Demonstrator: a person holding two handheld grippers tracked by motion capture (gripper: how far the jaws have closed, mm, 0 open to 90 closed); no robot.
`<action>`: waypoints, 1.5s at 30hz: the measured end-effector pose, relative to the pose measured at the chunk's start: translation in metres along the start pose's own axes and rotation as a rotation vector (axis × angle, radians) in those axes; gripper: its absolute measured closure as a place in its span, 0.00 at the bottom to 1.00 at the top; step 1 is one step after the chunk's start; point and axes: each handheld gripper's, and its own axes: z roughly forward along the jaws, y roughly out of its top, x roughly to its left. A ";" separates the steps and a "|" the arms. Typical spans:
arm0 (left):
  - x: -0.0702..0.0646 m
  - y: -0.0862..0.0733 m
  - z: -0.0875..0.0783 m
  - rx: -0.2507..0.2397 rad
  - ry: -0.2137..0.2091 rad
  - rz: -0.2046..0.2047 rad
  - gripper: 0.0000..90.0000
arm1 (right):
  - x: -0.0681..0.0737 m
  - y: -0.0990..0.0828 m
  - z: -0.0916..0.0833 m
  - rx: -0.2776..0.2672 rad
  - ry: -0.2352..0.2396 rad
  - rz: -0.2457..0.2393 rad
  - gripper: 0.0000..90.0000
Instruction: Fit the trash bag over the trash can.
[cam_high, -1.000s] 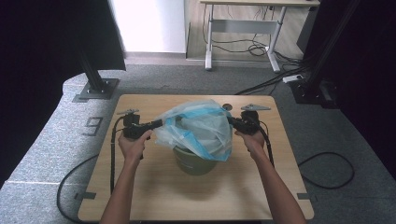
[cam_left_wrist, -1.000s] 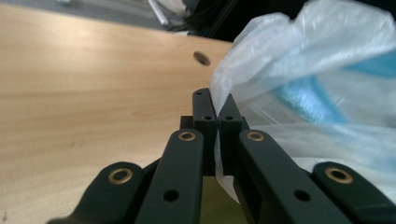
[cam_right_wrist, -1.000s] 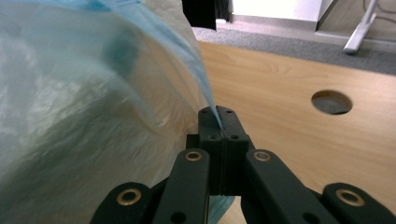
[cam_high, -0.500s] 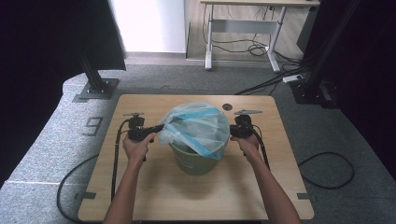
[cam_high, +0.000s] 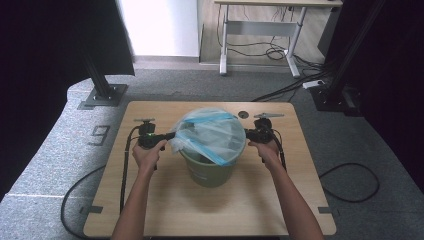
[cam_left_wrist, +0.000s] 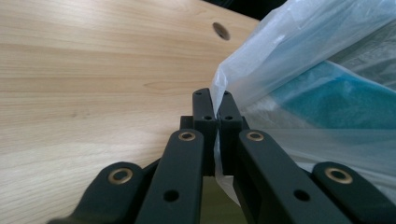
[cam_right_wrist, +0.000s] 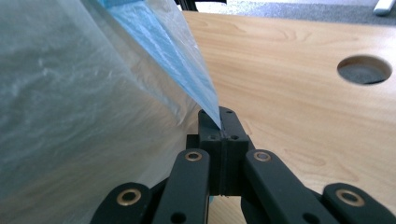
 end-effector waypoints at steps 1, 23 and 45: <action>-0.001 0.000 -0.001 0.000 0.002 0.013 1.00 | 0.001 0.003 -0.003 -0.012 -0.002 -0.010 0.98; -0.043 0.021 -0.057 -0.205 -0.015 0.350 0.48 | 0.007 0.008 -0.021 -0.079 0.002 -0.058 0.95; -0.048 0.041 -0.033 -0.018 -0.121 0.384 0.74 | 0.010 0.007 -0.020 -0.068 0.011 -0.066 0.94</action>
